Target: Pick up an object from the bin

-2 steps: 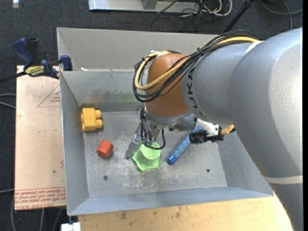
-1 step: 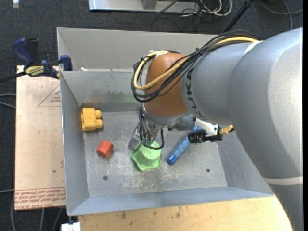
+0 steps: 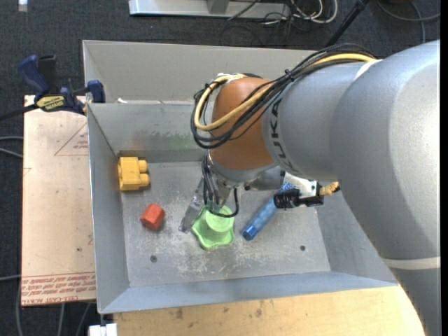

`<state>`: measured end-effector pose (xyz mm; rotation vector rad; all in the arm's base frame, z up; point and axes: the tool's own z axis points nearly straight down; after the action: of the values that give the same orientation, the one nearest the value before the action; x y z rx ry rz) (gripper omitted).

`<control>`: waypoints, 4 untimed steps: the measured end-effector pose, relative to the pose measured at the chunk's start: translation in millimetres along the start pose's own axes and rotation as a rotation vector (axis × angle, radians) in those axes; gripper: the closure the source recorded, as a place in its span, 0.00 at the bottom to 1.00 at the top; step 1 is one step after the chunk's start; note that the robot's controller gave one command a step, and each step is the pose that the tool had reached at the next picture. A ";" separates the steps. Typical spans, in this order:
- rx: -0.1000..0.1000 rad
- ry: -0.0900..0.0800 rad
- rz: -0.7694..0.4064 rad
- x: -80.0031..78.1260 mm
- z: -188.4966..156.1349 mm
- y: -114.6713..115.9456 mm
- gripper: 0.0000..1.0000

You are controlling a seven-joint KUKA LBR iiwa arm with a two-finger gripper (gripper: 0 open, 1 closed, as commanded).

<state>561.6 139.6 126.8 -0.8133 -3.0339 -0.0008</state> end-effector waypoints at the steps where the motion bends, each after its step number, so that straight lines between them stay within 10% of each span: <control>1: -0.002 0.000 0.191 30.0 5.1 43.6 0.00; 2: 0.002 -0.002 0.005 -26.6 2.3 -24.3 0.00; 3: 0.002 -0.001 -0.242 -20.7 -20.7 -77.5 0.00; 4: -0.001 -0.002 -0.290 -2.1 58.4 -52.3 0.00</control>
Offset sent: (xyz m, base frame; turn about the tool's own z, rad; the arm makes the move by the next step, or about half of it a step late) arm -0.0038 0.0503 -0.0045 0.1968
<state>537.2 93.3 68.4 -0.3664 -3.1223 -0.0020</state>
